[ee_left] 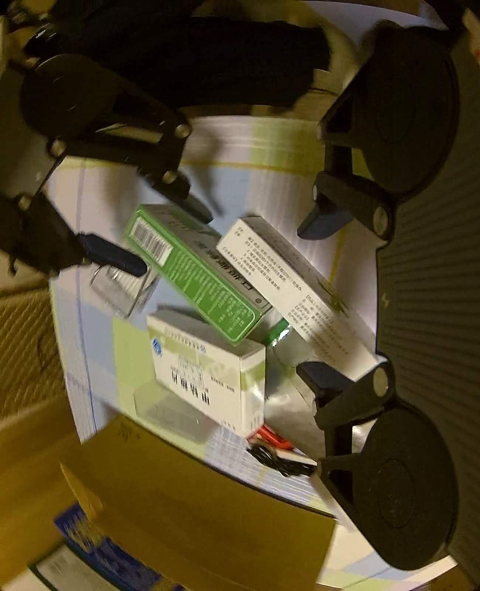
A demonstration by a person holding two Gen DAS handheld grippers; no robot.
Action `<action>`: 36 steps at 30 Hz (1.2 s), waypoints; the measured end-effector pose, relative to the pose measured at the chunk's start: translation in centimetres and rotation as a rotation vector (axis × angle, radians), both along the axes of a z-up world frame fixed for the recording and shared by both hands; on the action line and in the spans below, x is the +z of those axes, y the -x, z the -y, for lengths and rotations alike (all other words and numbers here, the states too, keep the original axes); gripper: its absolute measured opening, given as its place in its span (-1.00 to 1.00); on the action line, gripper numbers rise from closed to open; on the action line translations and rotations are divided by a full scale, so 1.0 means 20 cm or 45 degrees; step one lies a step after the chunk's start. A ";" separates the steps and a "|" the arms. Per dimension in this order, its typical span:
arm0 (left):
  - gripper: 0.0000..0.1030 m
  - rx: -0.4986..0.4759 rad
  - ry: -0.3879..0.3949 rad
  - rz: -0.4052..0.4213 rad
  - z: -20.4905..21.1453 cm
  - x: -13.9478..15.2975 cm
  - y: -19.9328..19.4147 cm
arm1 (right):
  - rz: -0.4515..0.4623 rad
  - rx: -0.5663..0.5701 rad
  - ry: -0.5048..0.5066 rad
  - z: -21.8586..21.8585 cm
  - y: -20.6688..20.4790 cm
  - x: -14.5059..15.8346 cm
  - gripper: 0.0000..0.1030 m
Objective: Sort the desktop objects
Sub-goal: 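Grasp the white medicine box with the left tool while the right tool grasps the green barcode box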
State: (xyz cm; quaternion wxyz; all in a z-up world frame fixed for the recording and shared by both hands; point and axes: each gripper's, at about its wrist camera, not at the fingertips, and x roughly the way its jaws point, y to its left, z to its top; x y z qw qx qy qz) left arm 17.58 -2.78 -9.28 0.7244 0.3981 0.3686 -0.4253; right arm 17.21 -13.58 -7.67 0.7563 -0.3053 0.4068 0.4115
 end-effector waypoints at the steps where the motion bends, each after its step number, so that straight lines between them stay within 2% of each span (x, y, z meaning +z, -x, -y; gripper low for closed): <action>1: 0.28 -0.025 -0.014 -0.015 0.01 -0.02 -0.01 | -0.007 -0.003 0.004 0.00 -0.01 -0.01 -0.12; 4: 0.09 -0.053 -0.036 -0.043 0.01 -0.06 -0.04 | -0.040 -0.033 -0.009 0.00 -0.03 -0.01 -0.31; 5: -0.06 -0.044 -0.040 -0.051 0.02 -0.07 -0.04 | -0.062 -0.050 -0.021 0.00 -0.03 -0.01 -0.40; 7: -0.13 -0.012 -0.039 -0.083 0.01 -0.07 -0.05 | -0.093 -0.094 -0.029 0.01 -0.03 0.00 -0.46; 9: -0.26 0.049 -0.035 -0.138 0.01 -0.08 -0.05 | -0.107 -0.147 -0.028 0.02 -0.03 0.01 -0.46; 12: -0.40 0.211 -0.002 -0.242 0.00 -0.07 -0.07 | -0.147 -0.245 -0.061 0.06 0.00 0.02 -0.46; 15: -0.45 0.338 0.051 -0.305 -0.02 -0.07 -0.03 | -0.194 -0.299 -0.115 0.09 0.02 0.02 -0.45; 18: -0.44 0.377 0.084 -0.307 -0.02 -0.09 0.00 | -0.181 -0.318 -0.125 0.07 0.03 0.03 -0.34; 22: -0.44 0.421 0.087 -0.305 -0.01 -0.14 0.00 | -0.168 -0.317 -0.142 0.03 0.03 0.05 -0.30; 25: -0.43 0.452 0.128 -0.315 -0.03 -0.11 0.01 | -0.164 -0.304 -0.118 0.00 0.01 0.02 -0.29; 31: -0.55 0.481 0.175 -0.330 -0.02 -0.11 -0.01 | -0.204 -0.334 -0.085 -0.03 -0.03 -0.04 -0.30; 32: -0.57 0.482 0.176 -0.328 -0.01 -0.11 -0.01 | -0.205 -0.336 -0.071 -0.03 -0.02 -0.05 -0.33; 33: -0.58 0.483 0.175 -0.326 -0.01 -0.11 0.00 | -0.197 -0.337 -0.062 -0.03 -0.01 -0.06 -0.45; 36: -0.58 0.504 0.173 -0.326 -0.01 -0.11 0.00 | -0.185 -0.378 -0.082 -0.01 0.00 -0.05 -0.46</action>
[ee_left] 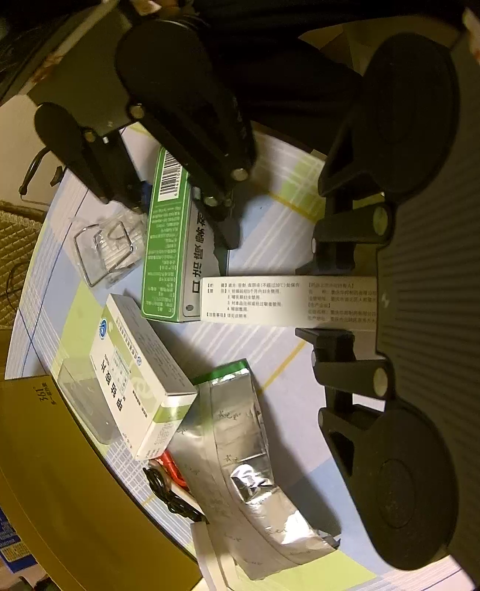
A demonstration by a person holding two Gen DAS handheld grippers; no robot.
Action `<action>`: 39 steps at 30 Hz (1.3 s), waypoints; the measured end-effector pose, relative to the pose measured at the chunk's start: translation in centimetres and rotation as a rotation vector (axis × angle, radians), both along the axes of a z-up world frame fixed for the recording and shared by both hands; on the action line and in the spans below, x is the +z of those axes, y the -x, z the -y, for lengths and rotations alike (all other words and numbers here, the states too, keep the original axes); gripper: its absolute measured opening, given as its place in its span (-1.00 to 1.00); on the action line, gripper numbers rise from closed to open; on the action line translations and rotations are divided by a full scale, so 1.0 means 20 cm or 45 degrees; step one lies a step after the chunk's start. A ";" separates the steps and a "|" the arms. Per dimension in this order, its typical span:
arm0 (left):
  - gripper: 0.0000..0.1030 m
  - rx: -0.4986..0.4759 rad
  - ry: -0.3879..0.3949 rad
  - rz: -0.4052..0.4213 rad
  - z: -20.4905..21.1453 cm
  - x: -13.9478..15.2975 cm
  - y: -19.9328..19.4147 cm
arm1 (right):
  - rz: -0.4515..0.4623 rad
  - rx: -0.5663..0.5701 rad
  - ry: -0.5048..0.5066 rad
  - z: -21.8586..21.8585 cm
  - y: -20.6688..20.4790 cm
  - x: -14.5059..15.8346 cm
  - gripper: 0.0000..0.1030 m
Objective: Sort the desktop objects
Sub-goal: 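Grasp the white medicine box with the left tool while the right tool grasps the green barcode box, then carry both boxes into the cardboard box and open both tools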
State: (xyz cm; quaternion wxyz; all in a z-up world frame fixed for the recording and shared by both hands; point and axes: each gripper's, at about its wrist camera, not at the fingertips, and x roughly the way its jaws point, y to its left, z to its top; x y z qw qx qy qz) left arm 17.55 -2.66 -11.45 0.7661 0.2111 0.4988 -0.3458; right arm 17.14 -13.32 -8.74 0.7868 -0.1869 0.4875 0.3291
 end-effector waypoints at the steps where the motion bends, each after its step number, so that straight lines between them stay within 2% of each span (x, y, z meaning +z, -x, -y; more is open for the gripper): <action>1: -0.58 0.011 -0.001 0.002 0.00 0.00 0.00 | 0.004 -0.017 -0.012 0.01 0.01 0.01 -0.46; 10: -0.59 0.121 0.029 0.023 -0.04 0.08 0.06 | 0.056 -0.113 -0.100 0.09 0.06 0.17 -0.46; 15: -0.58 0.185 0.012 0.069 -0.05 0.20 0.03 | 0.098 -0.156 -0.160 0.08 -0.01 0.34 -0.46; 18: -0.59 0.214 0.004 0.116 -0.07 0.32 -0.05 | 0.155 -0.151 -0.181 0.05 -0.12 0.48 -0.46; 23: -0.58 0.267 -0.003 0.225 -0.10 0.59 -0.30 | 0.222 -0.180 -0.246 -0.01 -0.42 0.73 -0.46; 28: -0.58 0.332 0.014 0.302 -0.13 0.80 -0.65 | 0.275 -0.238 -0.262 -0.07 -0.79 0.86 -0.46; 33: -0.58 0.410 0.060 0.310 -0.16 0.86 -0.99 | 0.283 -0.342 -0.299 -0.13 -1.11 0.87 -0.46; 39: -0.58 0.474 0.090 0.309 -0.18 0.82 -1.30 | 0.257 -0.424 -0.319 -0.16 -1.38 0.79 -0.46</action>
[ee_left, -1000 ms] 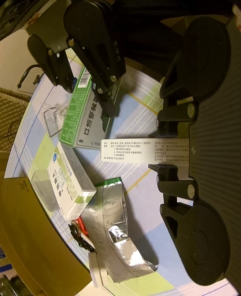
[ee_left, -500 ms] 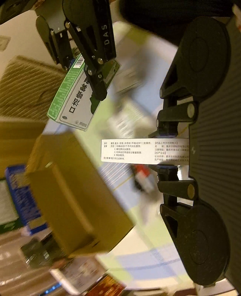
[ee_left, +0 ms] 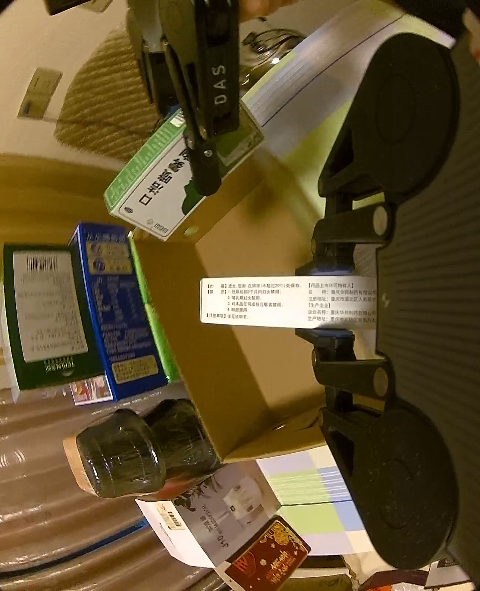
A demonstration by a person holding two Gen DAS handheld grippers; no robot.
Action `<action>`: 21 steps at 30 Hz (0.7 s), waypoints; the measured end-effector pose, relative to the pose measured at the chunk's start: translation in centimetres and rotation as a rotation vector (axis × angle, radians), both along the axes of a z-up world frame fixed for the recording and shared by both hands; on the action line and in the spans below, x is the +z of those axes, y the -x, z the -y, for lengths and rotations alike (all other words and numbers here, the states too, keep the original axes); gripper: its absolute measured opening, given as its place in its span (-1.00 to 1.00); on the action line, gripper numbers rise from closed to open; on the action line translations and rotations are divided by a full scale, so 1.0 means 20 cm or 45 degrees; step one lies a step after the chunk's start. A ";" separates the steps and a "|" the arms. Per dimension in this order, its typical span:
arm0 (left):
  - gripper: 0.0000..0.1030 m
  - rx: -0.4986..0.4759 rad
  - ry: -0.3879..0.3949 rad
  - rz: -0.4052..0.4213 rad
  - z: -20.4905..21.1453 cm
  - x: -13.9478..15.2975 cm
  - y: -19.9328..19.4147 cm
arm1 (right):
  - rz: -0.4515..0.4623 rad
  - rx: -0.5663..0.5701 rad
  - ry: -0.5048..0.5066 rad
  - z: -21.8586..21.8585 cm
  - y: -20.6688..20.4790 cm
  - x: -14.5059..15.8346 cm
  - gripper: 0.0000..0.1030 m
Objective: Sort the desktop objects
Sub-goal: 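Carry both boxes into the cardboard box and open both tools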
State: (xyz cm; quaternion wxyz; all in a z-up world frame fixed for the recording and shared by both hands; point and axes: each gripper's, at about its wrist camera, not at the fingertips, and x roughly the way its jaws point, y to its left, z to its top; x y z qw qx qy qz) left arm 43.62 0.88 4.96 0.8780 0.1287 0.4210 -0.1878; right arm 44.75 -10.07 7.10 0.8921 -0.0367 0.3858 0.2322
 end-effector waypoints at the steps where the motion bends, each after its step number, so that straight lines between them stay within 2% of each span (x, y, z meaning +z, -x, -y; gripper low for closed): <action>1: -0.58 0.006 0.006 -0.001 -0.01 -0.01 -0.04 | -0.010 -0.007 -0.009 0.00 -0.03 -0.02 -0.46; 5: -0.58 0.026 0.021 0.001 0.00 -0.05 -0.16 | -0.037 -0.021 -0.007 -0.03 -0.14 -0.09 -0.46; 13: -0.58 0.075 0.065 -0.010 -0.02 -0.16 -0.32 | -0.076 -0.043 0.021 -0.06 -0.23 -0.24 -0.46; 17: -0.58 0.095 0.058 -0.014 -0.02 -0.23 -0.35 | -0.042 -0.057 0.001 -0.05 -0.23 -0.30 -0.46; 19: -0.53 0.122 0.076 -0.004 -0.02 -0.27 -0.36 | -0.019 -0.063 -0.043 -0.04 -0.23 -0.30 -0.32; 20: -0.27 0.147 0.089 0.010 -0.03 -0.28 -0.36 | -0.020 -0.076 -0.059 -0.02 -0.22 -0.30 0.13; 21: -0.15 0.161 0.100 0.018 -0.04 -0.29 -0.35 | -0.005 -0.090 -0.066 -0.01 -0.21 -0.29 0.32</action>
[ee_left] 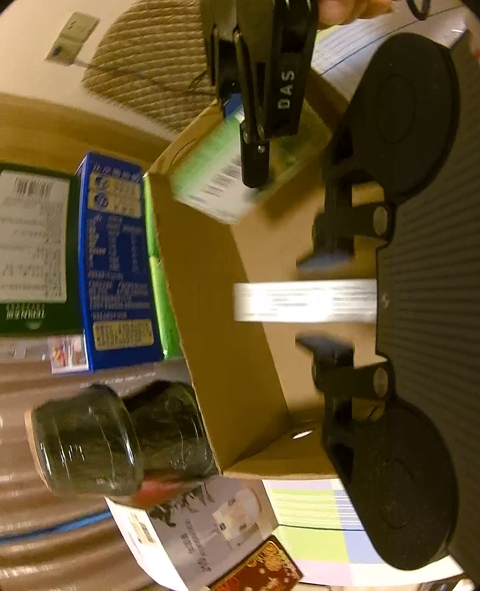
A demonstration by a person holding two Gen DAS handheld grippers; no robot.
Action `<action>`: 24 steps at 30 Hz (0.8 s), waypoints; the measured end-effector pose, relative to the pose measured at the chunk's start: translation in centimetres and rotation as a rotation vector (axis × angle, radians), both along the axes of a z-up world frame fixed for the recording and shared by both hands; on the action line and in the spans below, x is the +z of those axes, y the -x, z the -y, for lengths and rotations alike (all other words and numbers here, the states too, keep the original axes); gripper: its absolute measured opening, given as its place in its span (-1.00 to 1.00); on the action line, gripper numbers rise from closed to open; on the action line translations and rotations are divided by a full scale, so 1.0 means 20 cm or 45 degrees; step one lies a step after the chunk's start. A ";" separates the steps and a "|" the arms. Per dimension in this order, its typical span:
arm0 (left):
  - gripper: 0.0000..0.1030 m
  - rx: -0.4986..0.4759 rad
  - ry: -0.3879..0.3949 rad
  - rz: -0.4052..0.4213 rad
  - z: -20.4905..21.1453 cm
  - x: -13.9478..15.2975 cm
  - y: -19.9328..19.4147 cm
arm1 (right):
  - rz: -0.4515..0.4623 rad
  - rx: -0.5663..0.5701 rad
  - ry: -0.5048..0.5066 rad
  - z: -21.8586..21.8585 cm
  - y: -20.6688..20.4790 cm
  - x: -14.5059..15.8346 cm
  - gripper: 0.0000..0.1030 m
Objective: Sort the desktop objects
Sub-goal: 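Carry both boxes into the cardboard box and open both tools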
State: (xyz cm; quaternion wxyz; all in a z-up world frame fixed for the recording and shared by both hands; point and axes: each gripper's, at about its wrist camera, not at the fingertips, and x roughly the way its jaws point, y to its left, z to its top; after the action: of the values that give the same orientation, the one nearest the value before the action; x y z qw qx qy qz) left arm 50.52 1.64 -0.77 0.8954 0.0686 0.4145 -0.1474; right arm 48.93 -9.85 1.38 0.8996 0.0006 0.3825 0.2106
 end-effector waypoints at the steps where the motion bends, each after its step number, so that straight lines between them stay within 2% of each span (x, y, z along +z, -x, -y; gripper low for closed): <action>1: -0.15 0.006 0.014 0.001 -0.01 -0.01 0.01 | 0.030 -0.006 -0.008 0.02 0.02 0.01 0.32; 7: -0.15 0.016 0.046 0.026 -0.06 0.01 0.14 | 0.104 -0.003 0.003 0.09 0.17 0.10 0.32; 14: -0.14 0.048 0.110 0.070 -0.09 0.14 0.38 | 0.159 0.034 0.008 0.17 0.47 0.23 0.33; 19: 0.04 0.042 0.124 0.087 -0.09 0.21 0.62 | 0.171 0.064 0.013 0.23 0.76 0.29 0.37; 22: 0.11 0.054 0.116 0.106 -0.10 0.24 0.79 | 0.161 0.051 -0.004 0.30 0.96 0.29 0.53; 24: 0.22 0.066 0.131 0.106 -0.10 0.25 0.91 | 0.141 0.026 -0.029 0.35 1.08 0.27 0.63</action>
State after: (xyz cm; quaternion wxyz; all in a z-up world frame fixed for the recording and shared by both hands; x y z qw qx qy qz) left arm 32.35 3.69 4.15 0.9178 0.0177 0.3702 -0.1422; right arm 27.30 -16.87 6.85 0.9172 -0.0047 0.3296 0.2240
